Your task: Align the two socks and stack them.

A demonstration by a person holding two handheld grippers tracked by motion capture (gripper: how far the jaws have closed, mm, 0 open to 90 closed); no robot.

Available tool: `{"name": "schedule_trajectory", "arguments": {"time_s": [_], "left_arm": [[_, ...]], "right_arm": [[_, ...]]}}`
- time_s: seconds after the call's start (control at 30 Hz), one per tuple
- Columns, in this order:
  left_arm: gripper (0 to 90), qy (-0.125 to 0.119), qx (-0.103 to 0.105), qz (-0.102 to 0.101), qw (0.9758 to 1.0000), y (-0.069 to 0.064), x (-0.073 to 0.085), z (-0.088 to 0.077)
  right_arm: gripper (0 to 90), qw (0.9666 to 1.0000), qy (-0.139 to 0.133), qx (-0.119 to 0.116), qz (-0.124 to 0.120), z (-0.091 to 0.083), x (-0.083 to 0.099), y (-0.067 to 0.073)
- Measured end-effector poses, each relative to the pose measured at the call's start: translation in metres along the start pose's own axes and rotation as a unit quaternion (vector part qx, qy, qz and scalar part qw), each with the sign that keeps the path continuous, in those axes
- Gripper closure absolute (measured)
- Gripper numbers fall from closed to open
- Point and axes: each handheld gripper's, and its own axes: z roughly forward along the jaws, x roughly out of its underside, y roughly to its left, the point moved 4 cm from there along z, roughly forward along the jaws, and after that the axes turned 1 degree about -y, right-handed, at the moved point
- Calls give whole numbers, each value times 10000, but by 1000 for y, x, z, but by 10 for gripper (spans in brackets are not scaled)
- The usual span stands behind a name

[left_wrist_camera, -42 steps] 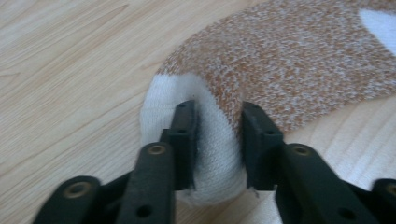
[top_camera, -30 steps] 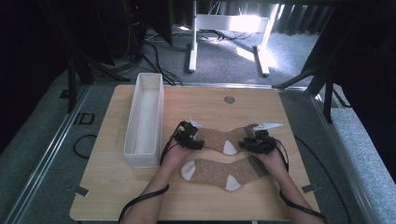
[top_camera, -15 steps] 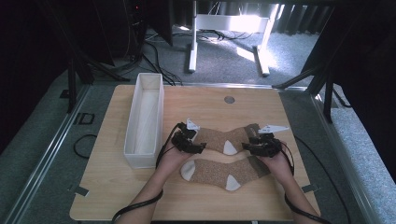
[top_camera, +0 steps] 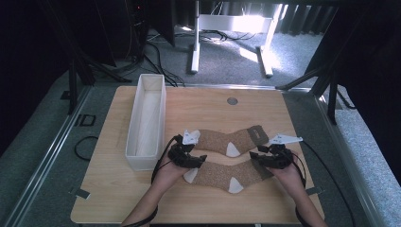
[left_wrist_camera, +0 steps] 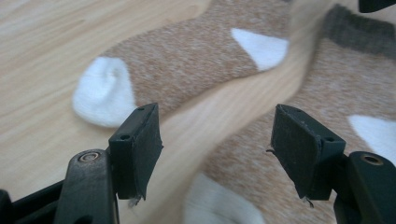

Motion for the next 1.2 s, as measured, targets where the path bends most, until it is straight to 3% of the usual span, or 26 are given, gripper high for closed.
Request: {"name": "schedule_trajectory", "arguments": {"time_s": [0.17,0.37,0.73,0.93,1.2], "left_arm": [[338,-5,-6,103,9999,-11,9,-4],[338,-37,6,57,10000,-19,21,-5],[336,168,73,69,9998,-22,39,13],[336,329,-23,160,9993,-23,48,22],[404,295,-70,320,9990,-24,52,23]], "right_arm": [[475,10000,-55,-7,21,-11,9,5],[453,10000,34,27,86,-14,25,5],[421,9991,316,236,137,-6,50,5],[419,9981,452,415,-85,-2,52,9],[481,9964,583,519,-333,2,54,13]]}}
